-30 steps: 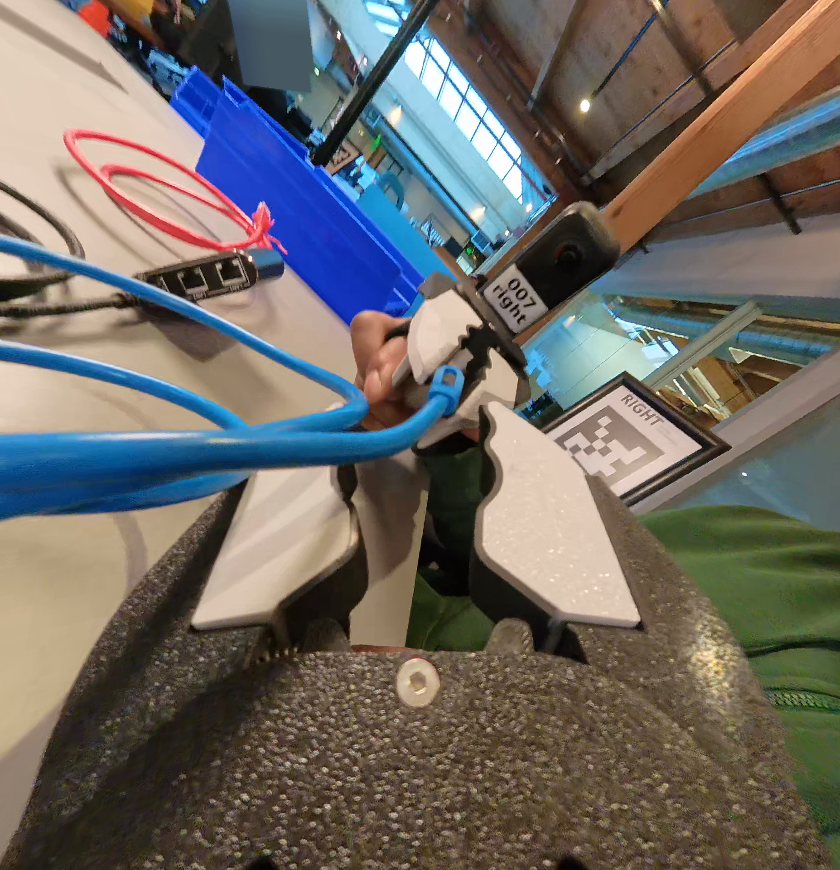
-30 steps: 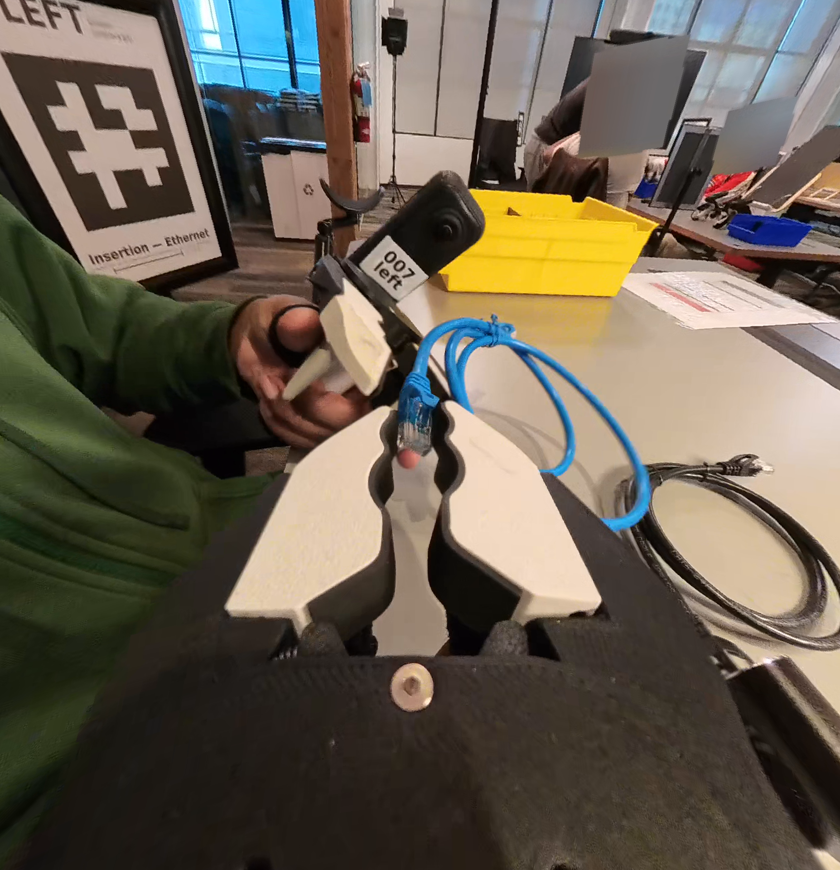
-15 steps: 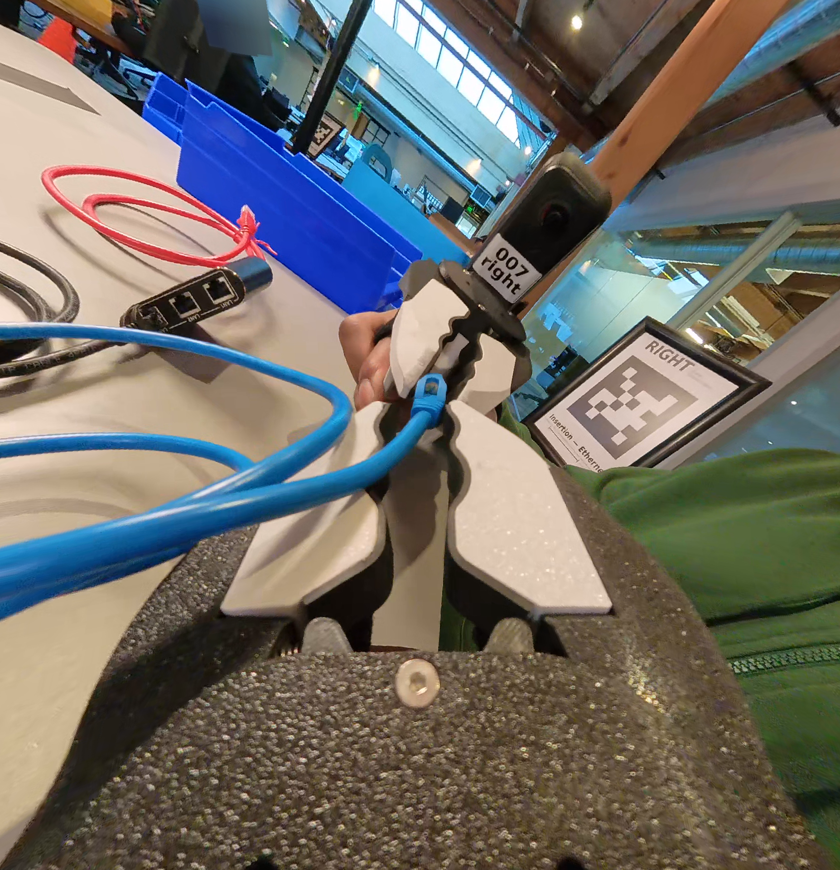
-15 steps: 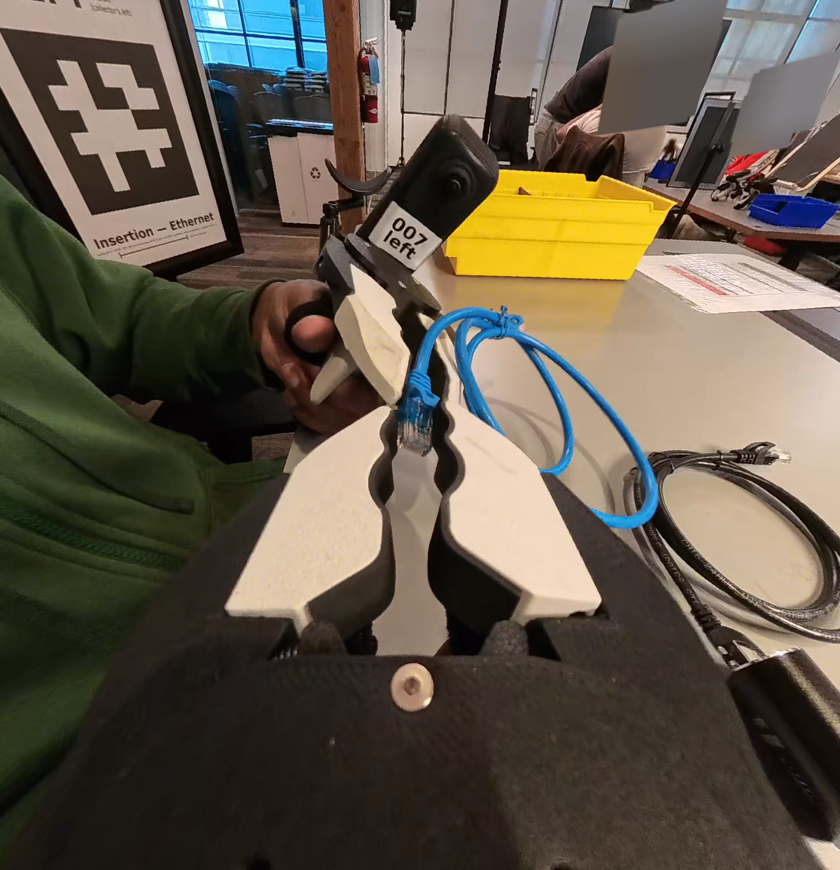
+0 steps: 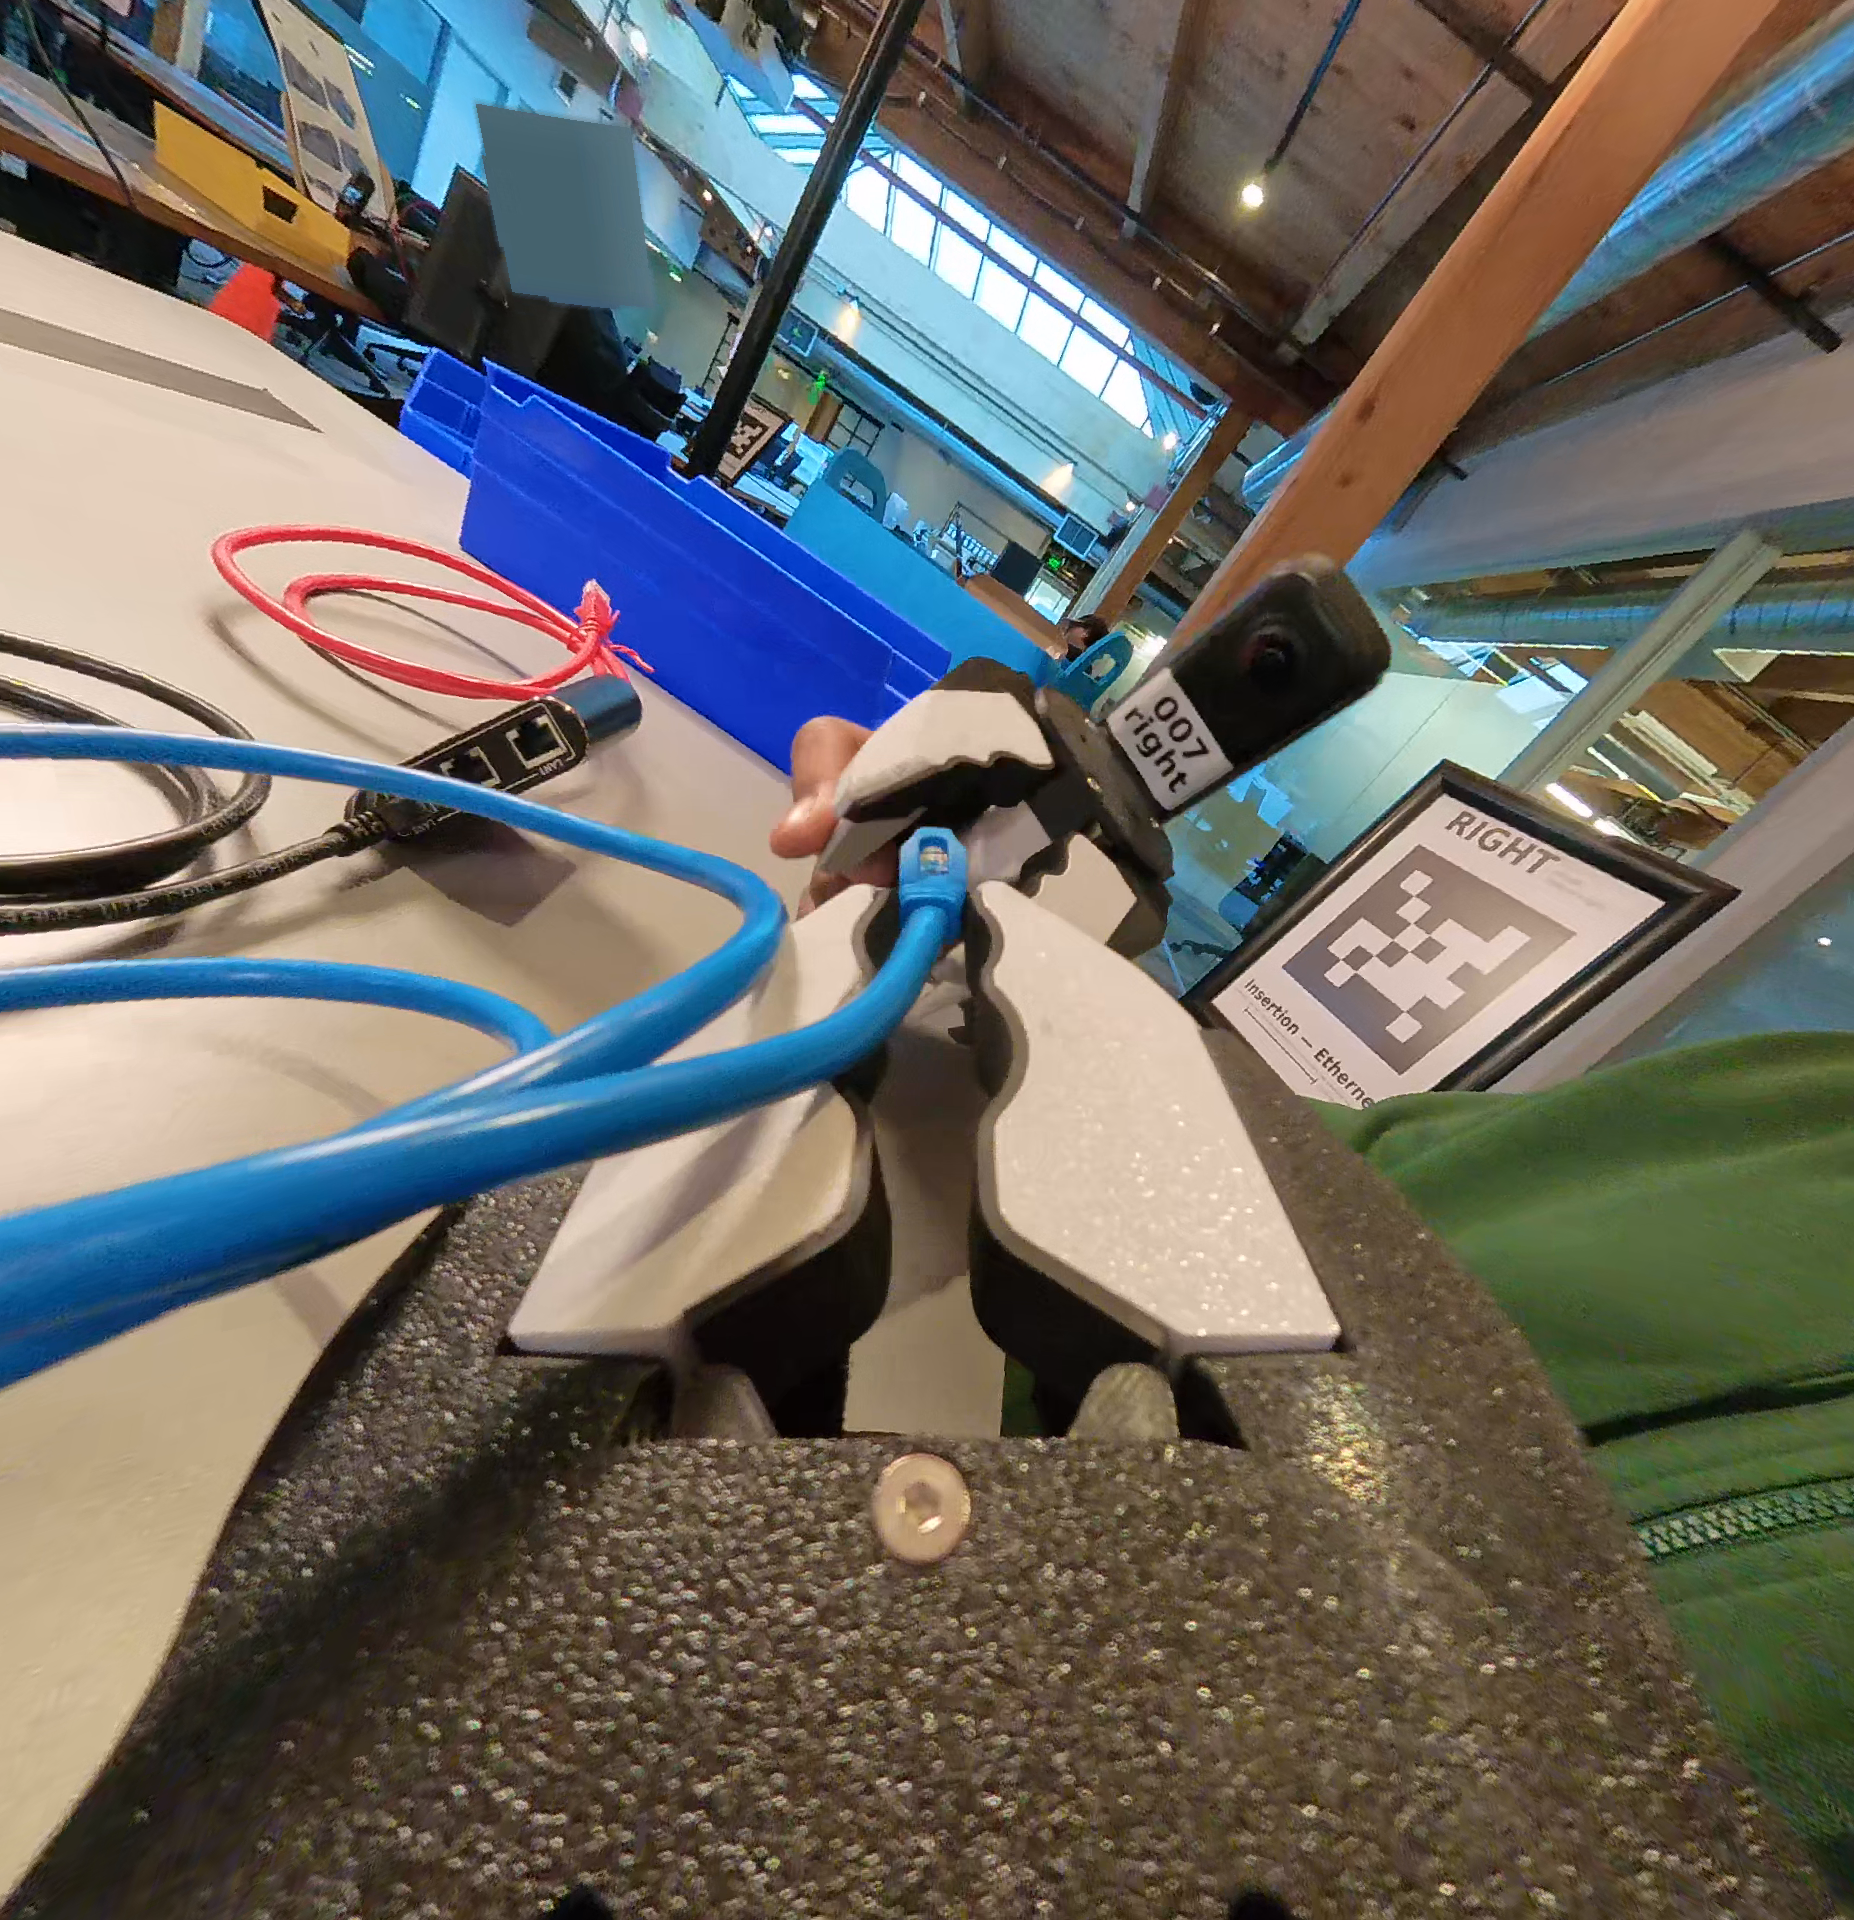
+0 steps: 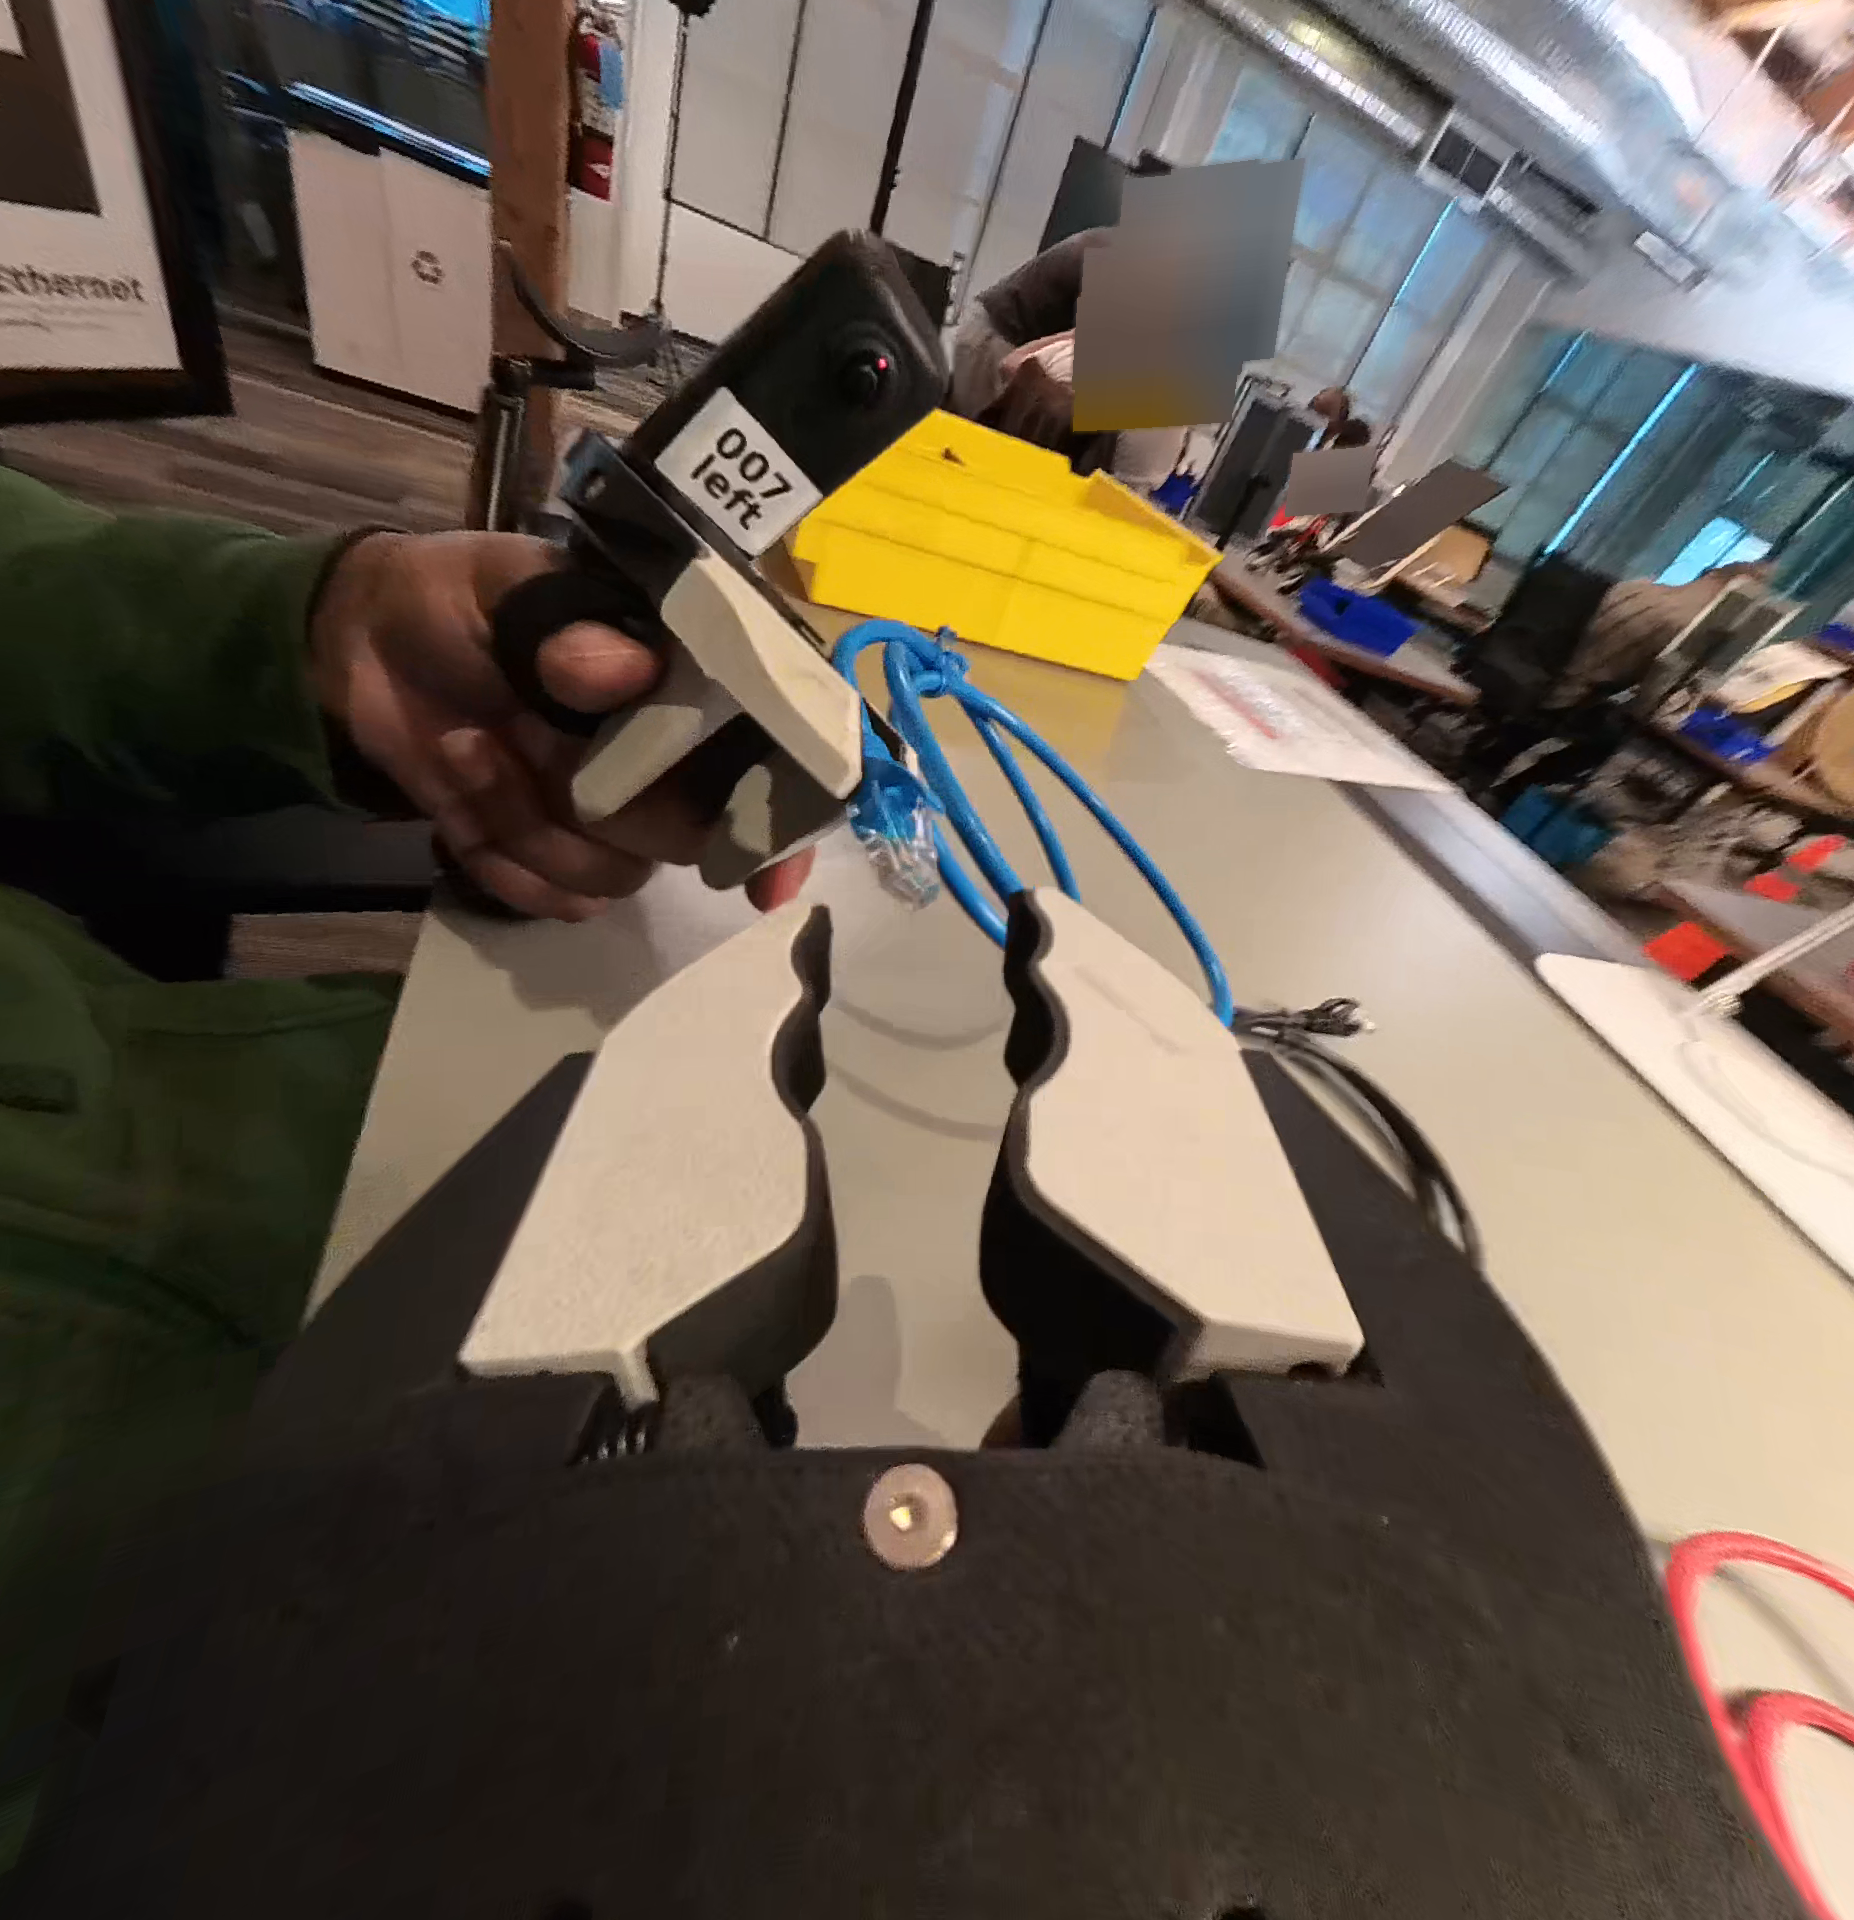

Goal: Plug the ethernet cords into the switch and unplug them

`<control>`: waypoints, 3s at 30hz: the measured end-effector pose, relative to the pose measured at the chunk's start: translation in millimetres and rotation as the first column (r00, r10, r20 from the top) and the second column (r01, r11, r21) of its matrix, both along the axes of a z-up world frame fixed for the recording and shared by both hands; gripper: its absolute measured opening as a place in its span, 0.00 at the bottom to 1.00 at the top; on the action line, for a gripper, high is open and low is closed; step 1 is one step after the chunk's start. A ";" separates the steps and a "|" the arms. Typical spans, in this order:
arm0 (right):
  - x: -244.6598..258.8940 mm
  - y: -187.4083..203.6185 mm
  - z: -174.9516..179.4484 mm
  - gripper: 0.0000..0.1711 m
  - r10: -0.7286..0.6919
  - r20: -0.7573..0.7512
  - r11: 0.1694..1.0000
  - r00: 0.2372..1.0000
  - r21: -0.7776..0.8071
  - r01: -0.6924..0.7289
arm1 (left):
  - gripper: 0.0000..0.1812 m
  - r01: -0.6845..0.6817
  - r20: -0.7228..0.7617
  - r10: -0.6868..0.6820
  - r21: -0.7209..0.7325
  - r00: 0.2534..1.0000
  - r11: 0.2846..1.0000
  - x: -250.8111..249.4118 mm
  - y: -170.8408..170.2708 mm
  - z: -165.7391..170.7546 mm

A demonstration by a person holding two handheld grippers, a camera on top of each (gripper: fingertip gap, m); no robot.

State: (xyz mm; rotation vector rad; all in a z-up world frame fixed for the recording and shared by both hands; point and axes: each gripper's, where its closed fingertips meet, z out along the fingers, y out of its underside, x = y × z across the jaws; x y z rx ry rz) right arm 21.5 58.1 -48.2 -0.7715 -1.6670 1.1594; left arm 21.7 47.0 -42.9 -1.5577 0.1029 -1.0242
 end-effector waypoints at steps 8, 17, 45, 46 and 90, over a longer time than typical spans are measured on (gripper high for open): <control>1.3 -9.5 4.0 0.08 0.007 -0.094 0.993 0.996 0.120 0.004 | 0.07 0.018 -0.014 -0.019 -0.029 1.000 0.999 5.1 -0.4 -4.3; 2.6 -14.5 0.4 0.06 0.045 -0.075 0.991 0.996 0.127 -0.035 | 0.08 0.062 0.001 -0.062 -0.045 0.998 0.997 8.4 -1.5 -4.8; 0.2 147.5 -60.2 0.39 -0.498 0.230 0.622 0.836 0.767 0.159 | 0.07 -0.193 -0.106 0.186 -0.068 0.977 0.979 -31.3 45.9 -12.9; -2.3 152.6 -67.9 0.38 -0.518 0.239 0.595 0.821 0.790 0.145 | 0.07 -0.196 -0.116 0.187 -0.070 0.975 0.978 -30.0 49.1 -13.6; 5.7 48.1 -0.3 0.15 -0.254 -0.393 0.535 0.884 0.705 0.466 | 0.09 -0.078 -0.422 0.255 0.393 0.870 0.916 6.5 17.8 18.3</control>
